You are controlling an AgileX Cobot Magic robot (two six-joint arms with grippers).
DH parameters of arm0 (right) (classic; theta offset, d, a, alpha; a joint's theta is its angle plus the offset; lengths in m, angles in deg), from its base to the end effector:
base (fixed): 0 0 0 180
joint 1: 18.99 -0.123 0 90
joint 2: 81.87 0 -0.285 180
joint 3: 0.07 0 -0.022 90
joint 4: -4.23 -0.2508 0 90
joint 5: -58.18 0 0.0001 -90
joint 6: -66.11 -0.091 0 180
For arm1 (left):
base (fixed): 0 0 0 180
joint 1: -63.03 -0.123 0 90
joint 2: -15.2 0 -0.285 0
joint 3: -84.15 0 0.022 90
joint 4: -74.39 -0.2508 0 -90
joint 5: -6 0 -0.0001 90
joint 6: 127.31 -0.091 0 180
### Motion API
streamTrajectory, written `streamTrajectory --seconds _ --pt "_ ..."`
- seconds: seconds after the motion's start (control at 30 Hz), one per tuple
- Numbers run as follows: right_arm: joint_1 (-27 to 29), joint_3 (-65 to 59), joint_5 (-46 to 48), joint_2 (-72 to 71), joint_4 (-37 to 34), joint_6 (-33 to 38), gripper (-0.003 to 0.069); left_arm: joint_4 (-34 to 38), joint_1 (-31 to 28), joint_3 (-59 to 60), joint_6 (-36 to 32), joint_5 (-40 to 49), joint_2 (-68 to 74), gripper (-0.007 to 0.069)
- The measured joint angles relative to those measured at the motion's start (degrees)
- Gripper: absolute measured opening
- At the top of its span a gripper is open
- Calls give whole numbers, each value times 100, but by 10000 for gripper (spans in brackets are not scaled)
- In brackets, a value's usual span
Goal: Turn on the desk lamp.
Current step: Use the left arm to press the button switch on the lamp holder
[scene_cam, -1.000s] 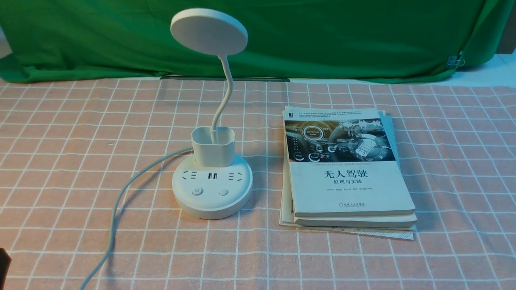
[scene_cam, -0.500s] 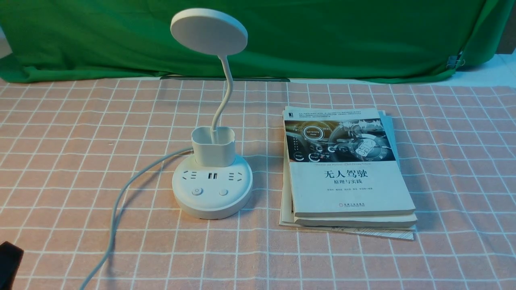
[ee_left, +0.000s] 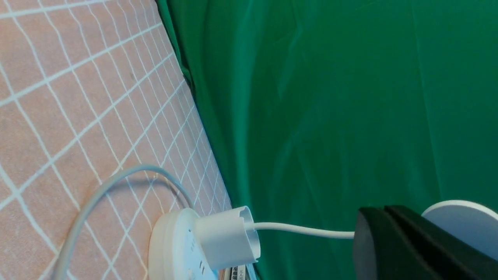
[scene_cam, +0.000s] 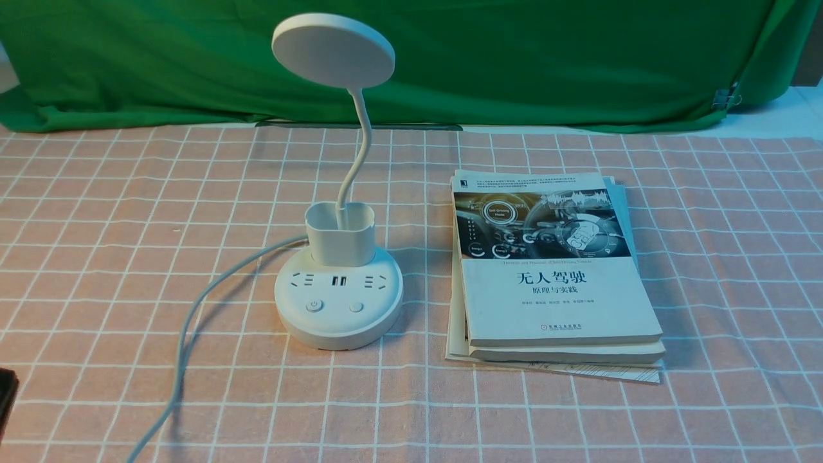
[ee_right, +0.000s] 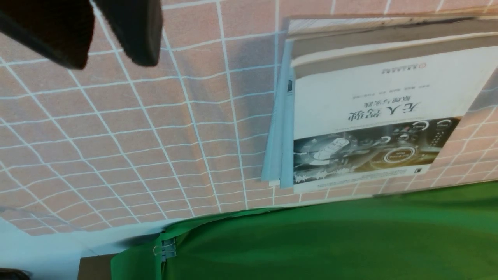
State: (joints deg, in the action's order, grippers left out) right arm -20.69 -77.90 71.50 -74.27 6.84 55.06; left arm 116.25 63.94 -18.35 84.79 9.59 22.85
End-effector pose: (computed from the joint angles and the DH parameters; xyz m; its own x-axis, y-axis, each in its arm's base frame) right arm 0.0557 0.0007 0.1887 -0.1530 0.1435 -0.9778 0.0034 0.9895 0.1447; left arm 0.0564 -0.0048 0.2074 -0.0448 -0.9594 -0.2786 0.0524 0.2762 -0.9597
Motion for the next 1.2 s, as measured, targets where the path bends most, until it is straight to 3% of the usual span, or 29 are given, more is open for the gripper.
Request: streamTrajectory --seconds 0.13,0.27,0.4,0.5,0.7,0.83,0.97,1.13,1.2 --pt "0 0 0 0 0 0 241 -182 0 -202 -143 -6 0 21" --pt "0 0 0 0 0 0 241 -959 0 -945 -830 -262 -6 21" --pt "0 0 0 0 0 0 241 -1232 0 -1364 -939 -485 -11 21" --pt "0 0 0 0 0 0 241 -1469 0 -1525 -1131 -224 -13 21" --pt "0 0 0 0 0 0 241 -2584 0 -2517 -1754 1654 703 21" --pt "0 0 0 0 0 0 241 -3408 0 -3936 -2400 3899 2324 21" --pt "0 0 0 0 0 0 241 -3581 0 -4944 -3080 5463 3715 21" --pt "0 0 0 0 0 0 241 -3088 186 -5443 -2946 5783 4898 21" --pt "0 0 0 0 0 0 241 -2745 336 -5457 -3273 5637 5190 21"
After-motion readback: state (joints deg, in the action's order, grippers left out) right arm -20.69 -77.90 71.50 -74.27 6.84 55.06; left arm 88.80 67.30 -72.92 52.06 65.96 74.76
